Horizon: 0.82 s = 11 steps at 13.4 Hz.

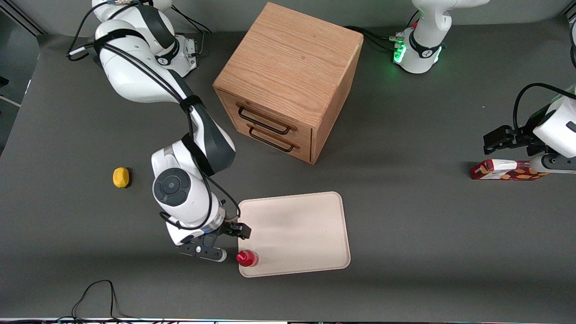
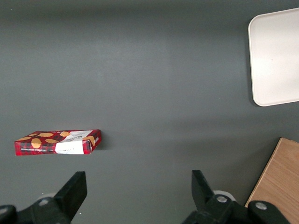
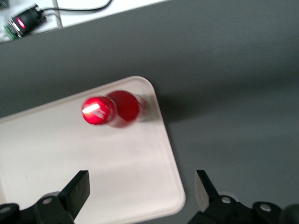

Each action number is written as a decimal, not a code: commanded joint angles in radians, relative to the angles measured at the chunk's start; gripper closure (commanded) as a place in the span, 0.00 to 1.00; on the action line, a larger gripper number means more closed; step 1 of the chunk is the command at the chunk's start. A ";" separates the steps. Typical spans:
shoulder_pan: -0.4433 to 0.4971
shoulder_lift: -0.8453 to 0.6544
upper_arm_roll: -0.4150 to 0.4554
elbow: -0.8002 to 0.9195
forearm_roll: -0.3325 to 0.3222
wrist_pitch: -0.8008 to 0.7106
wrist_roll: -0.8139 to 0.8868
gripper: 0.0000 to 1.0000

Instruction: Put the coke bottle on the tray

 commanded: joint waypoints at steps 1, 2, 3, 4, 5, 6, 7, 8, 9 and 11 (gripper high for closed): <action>-0.041 -0.132 -0.002 -0.147 -0.005 -0.065 -0.084 0.00; -0.070 -0.195 -0.002 -0.230 0.007 -0.065 -0.127 0.00; -0.097 -0.265 -0.002 -0.319 0.027 -0.064 -0.175 0.00; -0.125 -0.336 -0.002 -0.412 0.050 -0.059 -0.239 0.00; -0.163 -0.405 -0.003 -0.495 0.068 -0.059 -0.294 0.00; -0.195 -0.485 -0.003 -0.589 0.079 -0.059 -0.348 0.00; -0.229 -0.554 -0.005 -0.669 0.081 -0.057 -0.395 0.00; -0.276 -0.630 -0.005 -0.750 0.094 -0.059 -0.460 0.00; -0.316 -0.716 -0.005 -0.831 0.120 -0.059 -0.529 0.00; -0.334 -0.867 -0.075 -0.963 0.147 -0.062 -0.586 0.00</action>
